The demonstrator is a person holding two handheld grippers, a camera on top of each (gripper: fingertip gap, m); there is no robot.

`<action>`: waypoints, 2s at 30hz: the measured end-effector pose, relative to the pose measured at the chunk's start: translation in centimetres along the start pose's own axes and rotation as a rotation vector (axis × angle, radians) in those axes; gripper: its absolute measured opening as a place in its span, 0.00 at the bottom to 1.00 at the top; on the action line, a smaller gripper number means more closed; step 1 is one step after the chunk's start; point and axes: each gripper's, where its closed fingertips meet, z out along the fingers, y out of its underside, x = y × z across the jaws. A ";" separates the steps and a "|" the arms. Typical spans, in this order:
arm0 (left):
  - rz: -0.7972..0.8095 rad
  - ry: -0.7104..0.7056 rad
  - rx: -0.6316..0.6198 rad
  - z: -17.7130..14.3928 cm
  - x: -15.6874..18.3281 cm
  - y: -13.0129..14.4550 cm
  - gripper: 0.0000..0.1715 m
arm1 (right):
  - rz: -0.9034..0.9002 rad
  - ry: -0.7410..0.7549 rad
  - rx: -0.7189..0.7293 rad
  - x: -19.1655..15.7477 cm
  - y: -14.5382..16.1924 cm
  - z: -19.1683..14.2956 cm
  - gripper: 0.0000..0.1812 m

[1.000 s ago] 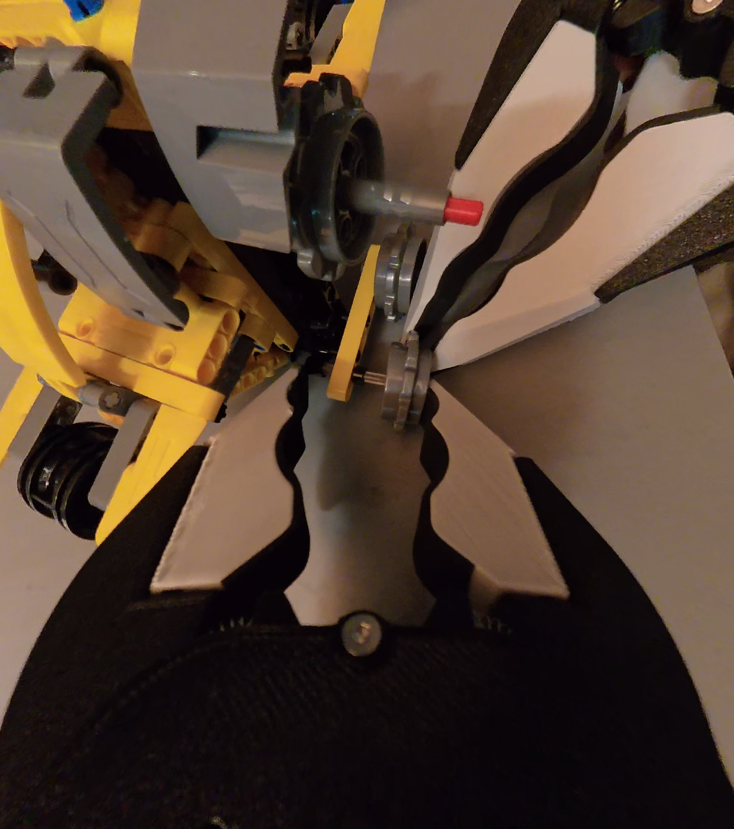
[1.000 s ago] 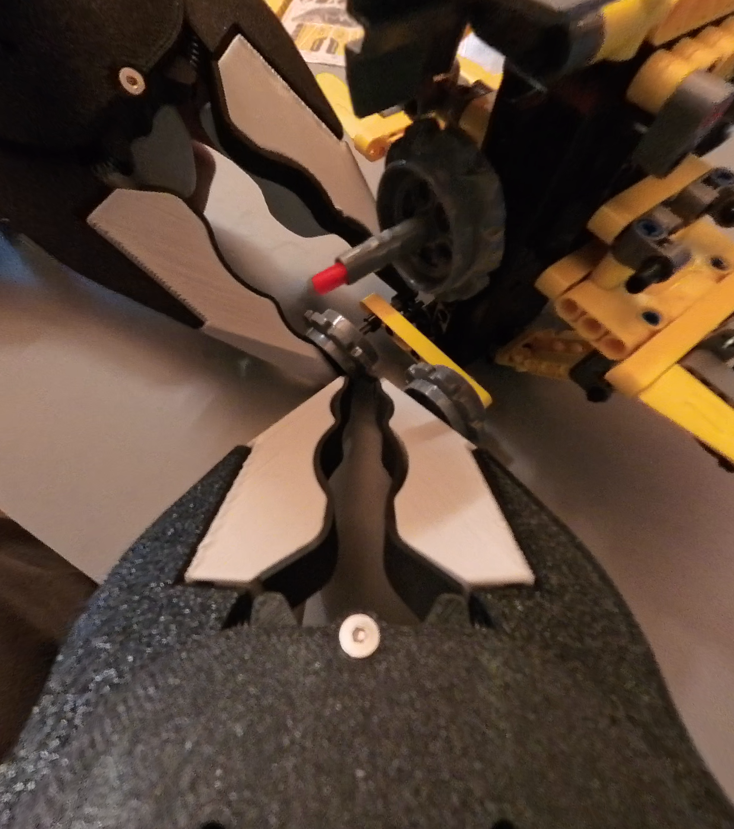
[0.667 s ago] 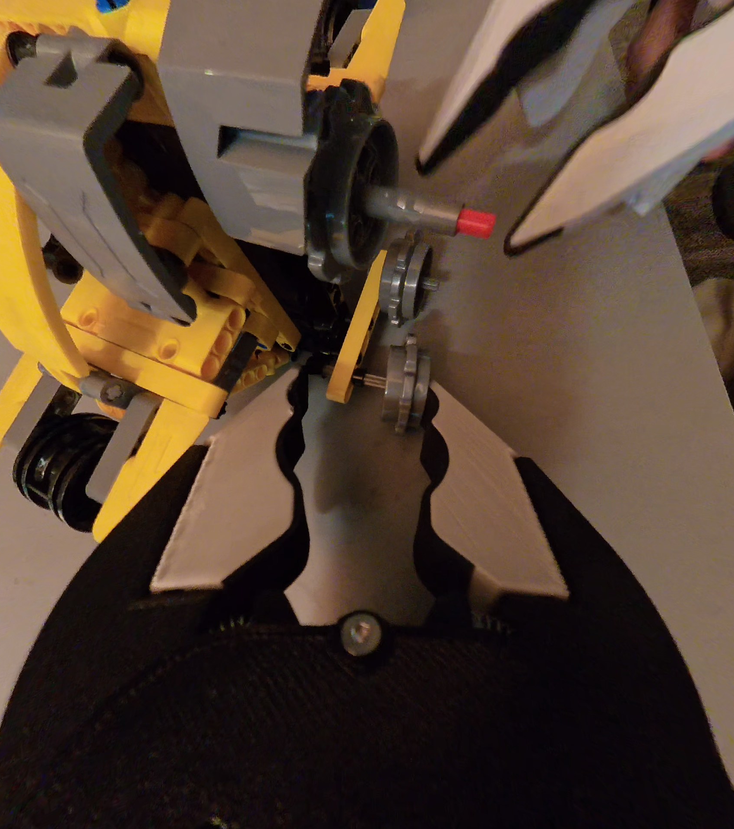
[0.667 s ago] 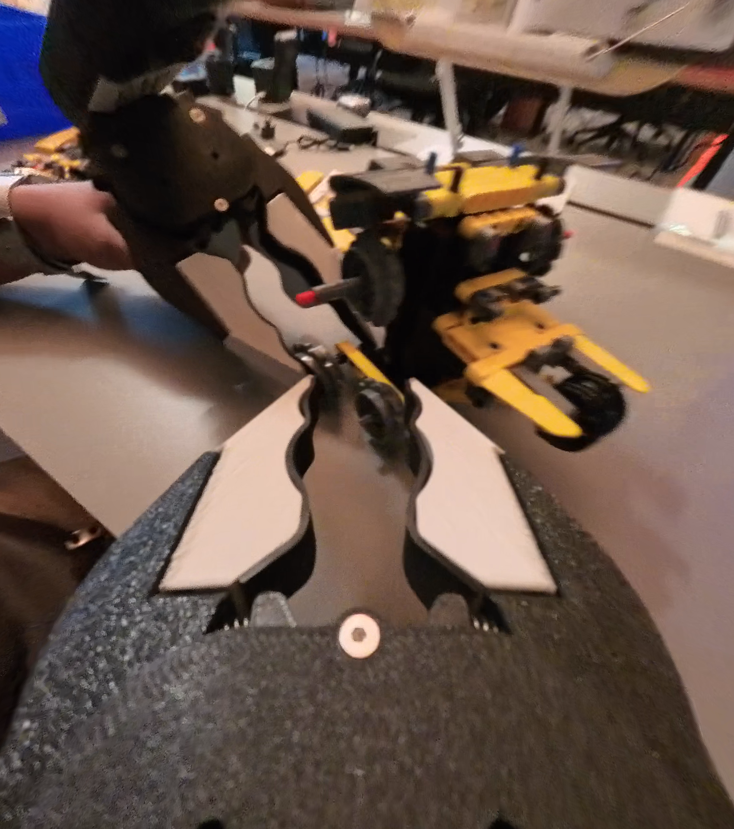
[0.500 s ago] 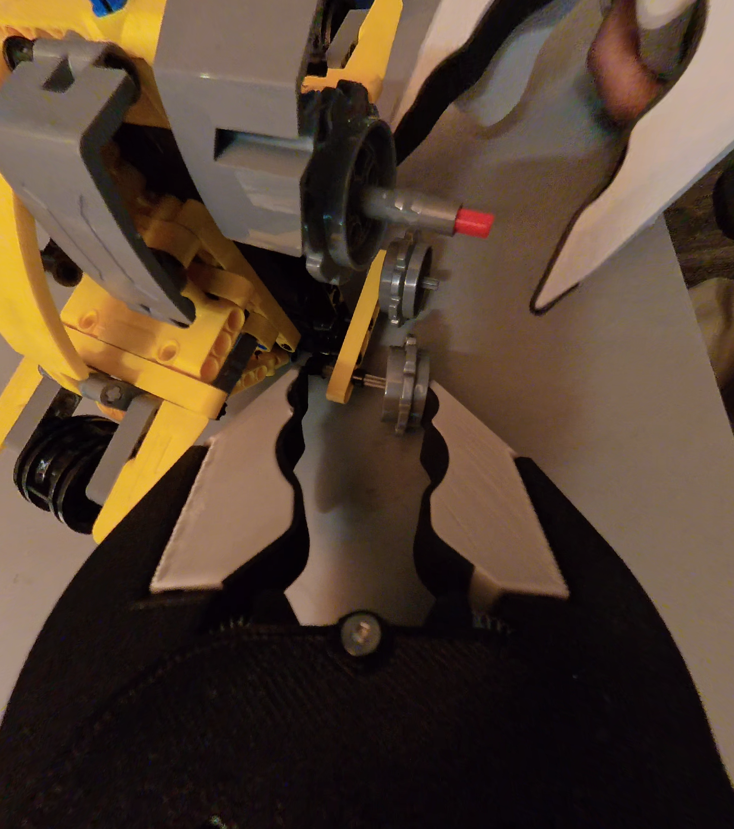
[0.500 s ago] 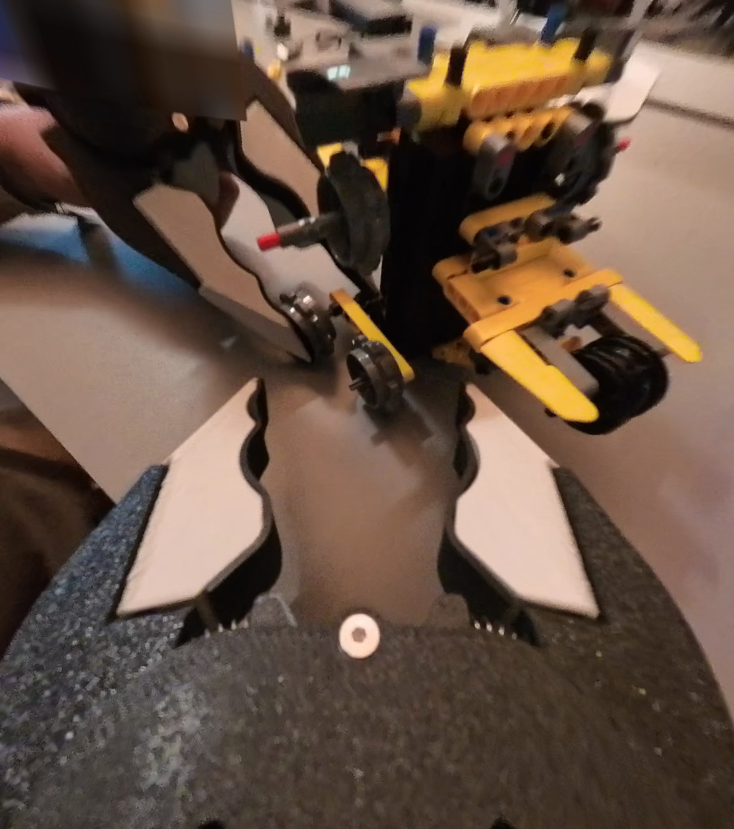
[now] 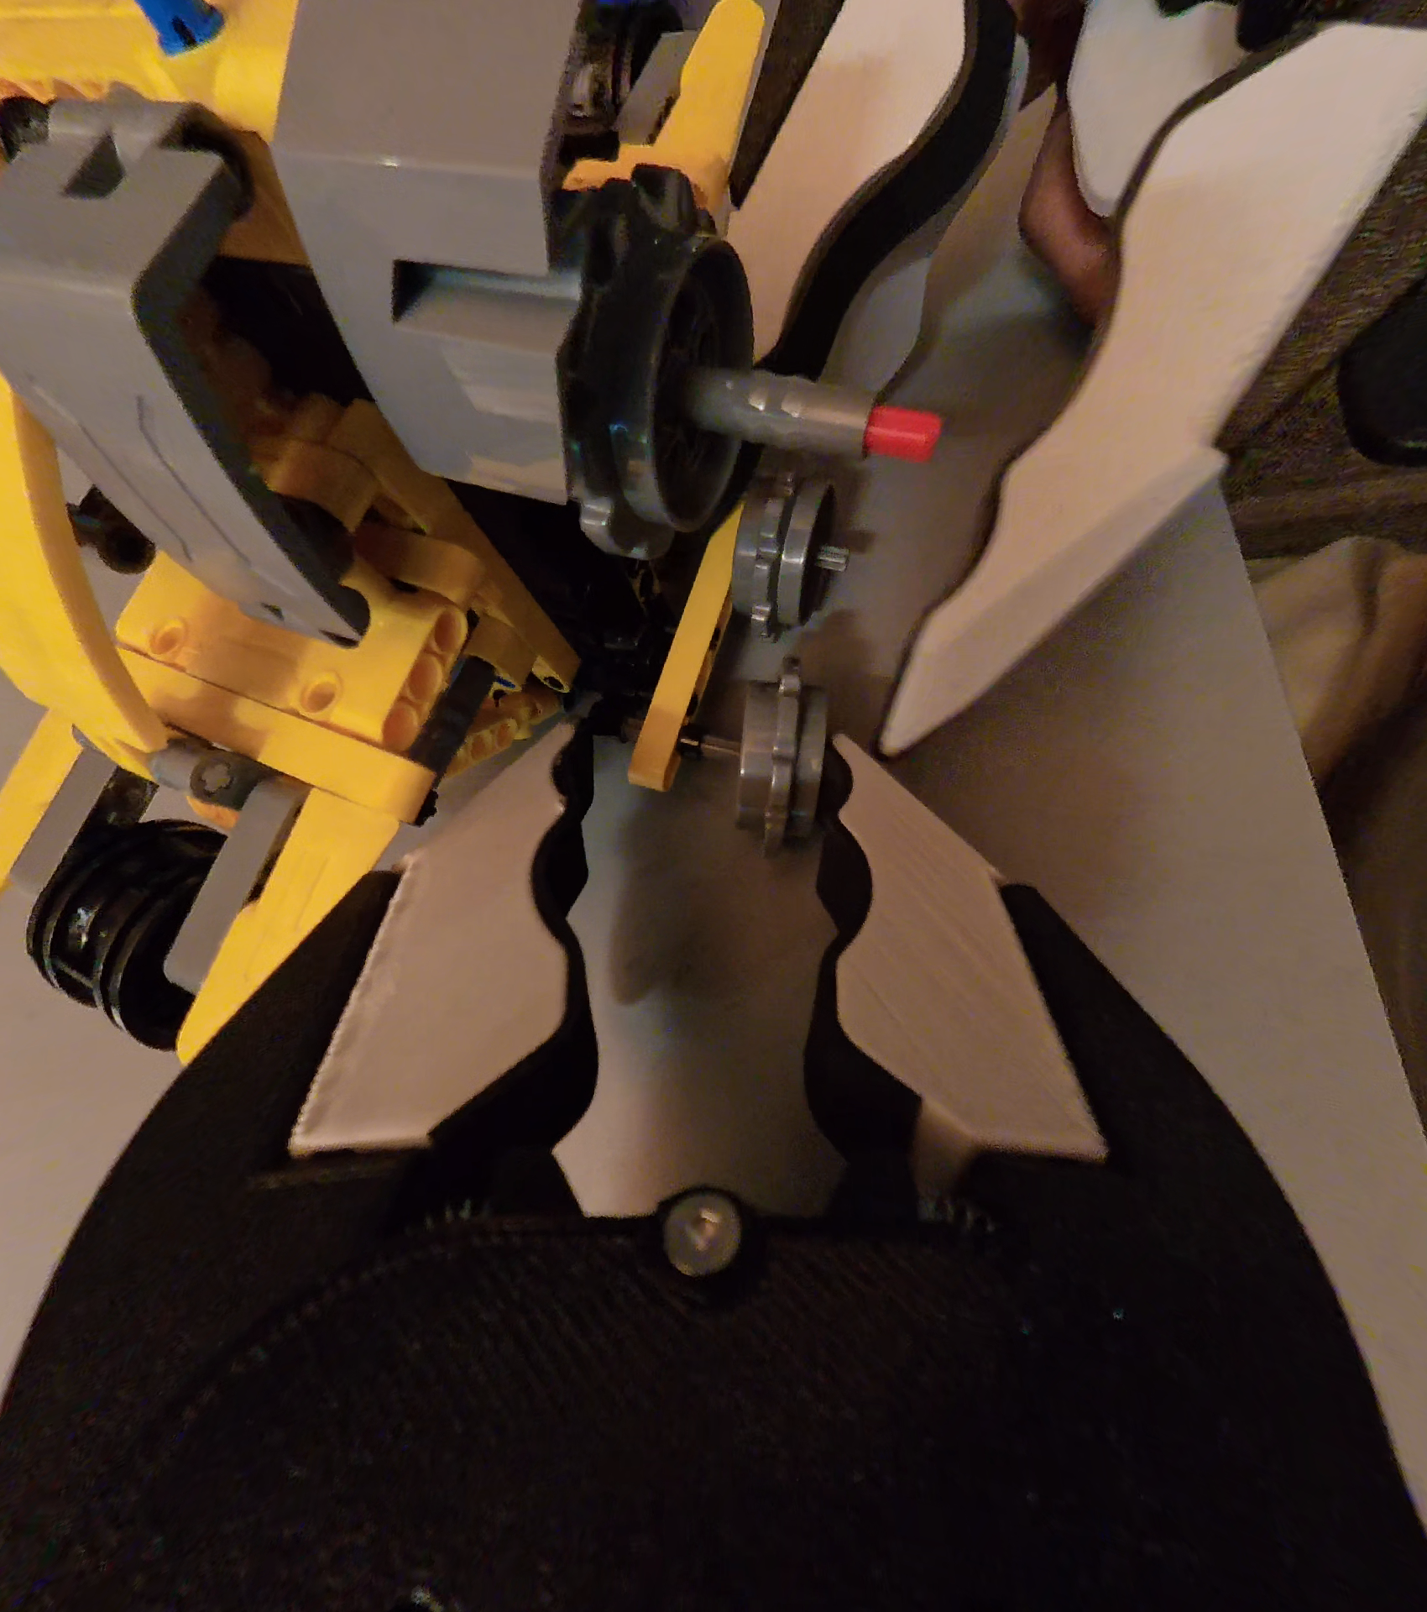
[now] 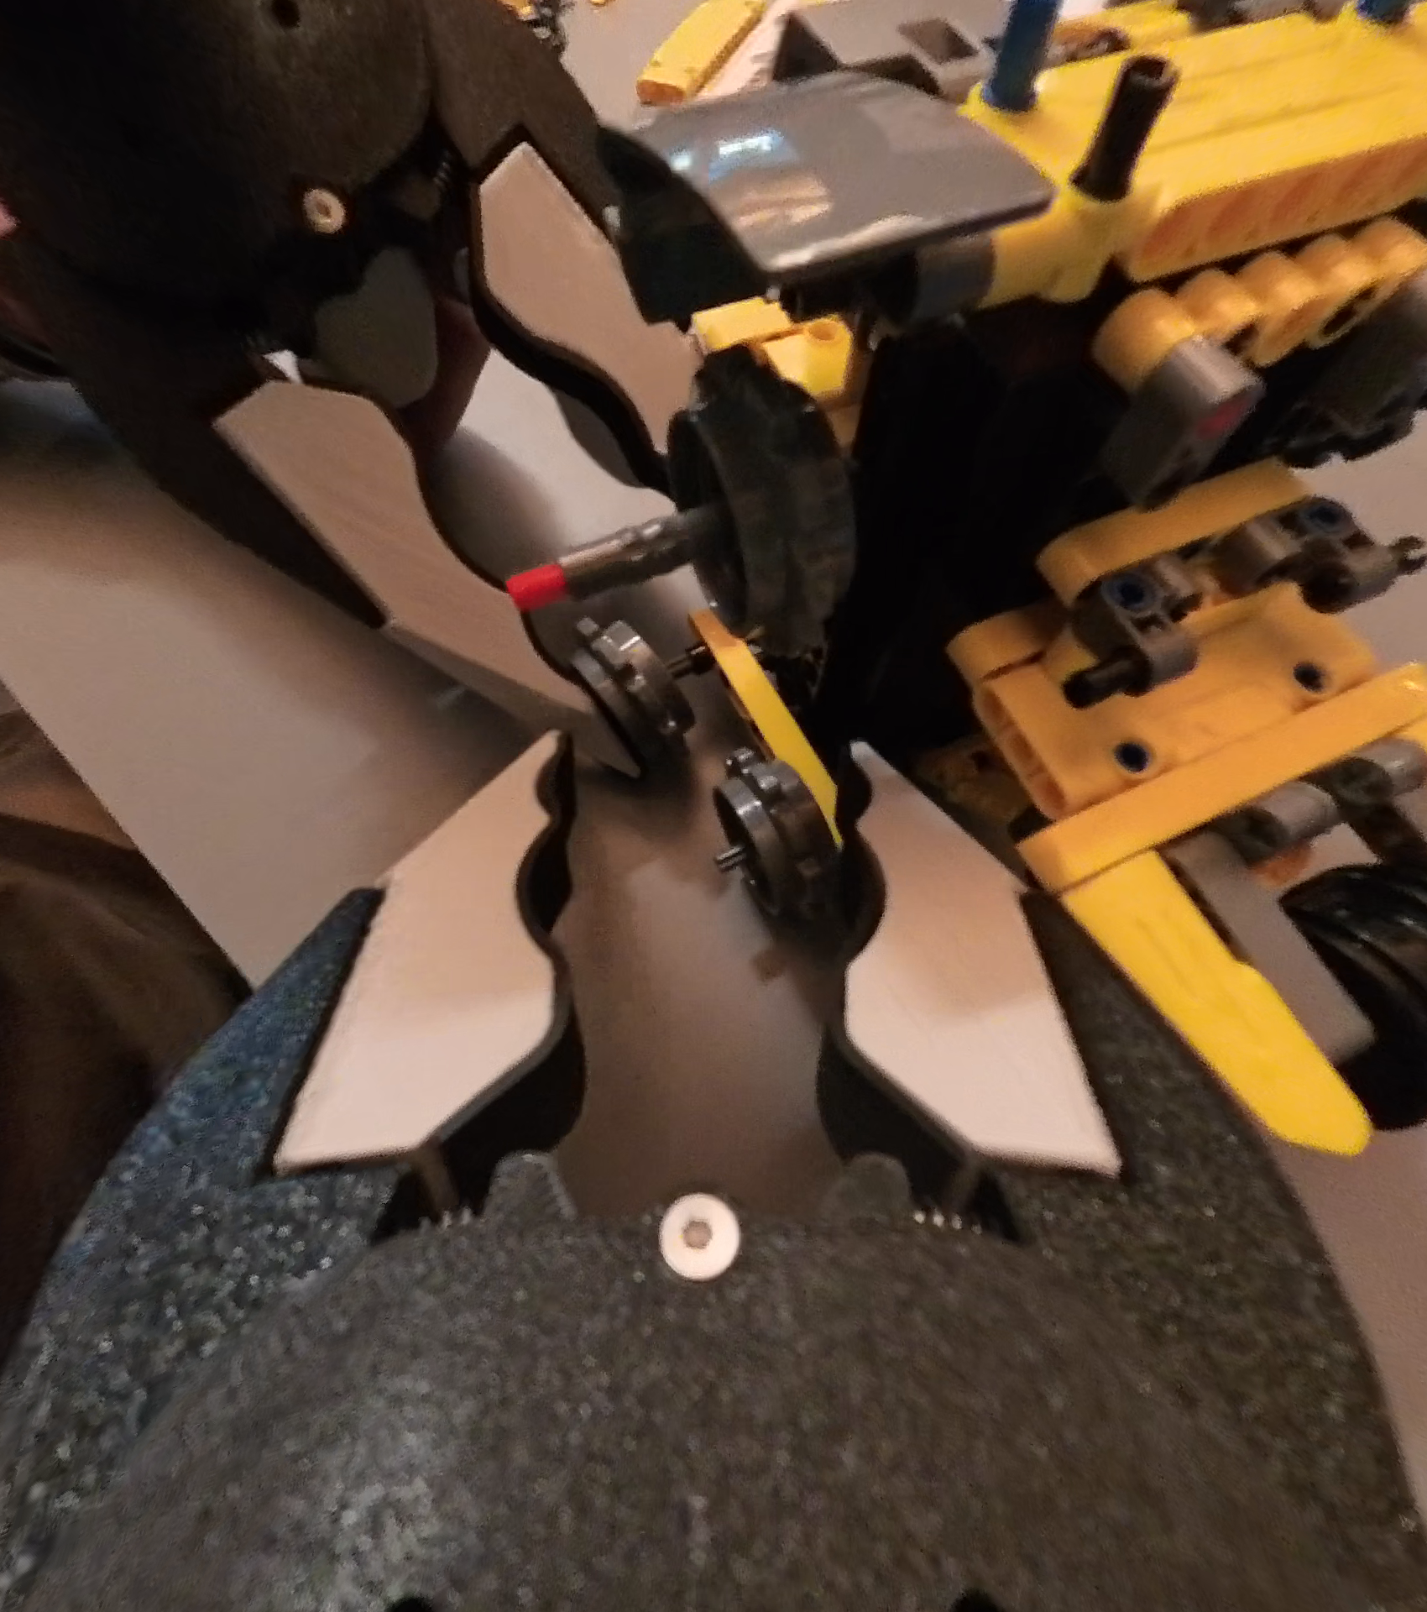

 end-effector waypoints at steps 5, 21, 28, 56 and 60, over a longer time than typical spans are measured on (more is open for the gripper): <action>0.025 -0.006 -0.006 0.0 0.0 0.2 0.30 | 0.062 -0.003 0.009 0.6 -0.1 -0.1 0.25; 0.007 0.057 -0.034 -0.4 0.2 0.9 0.39 | 0.036 0.050 -0.007 0.9 0.2 0.0 0.26; -0.043 0.102 -0.048 -1.3 0.2 2.0 0.49 | -0.047 0.154 -0.068 1.5 1.7 0.1 0.32; -0.068 0.029 -0.043 0.4 1.8 0.1 0.59 | 0.039 0.215 -0.057 4.7 2.9 -1.8 0.21; -0.119 -0.042 -0.052 0.8 1.9 -0.3 0.64 | 0.053 0.232 -0.072 5.8 2.8 -1.8 0.21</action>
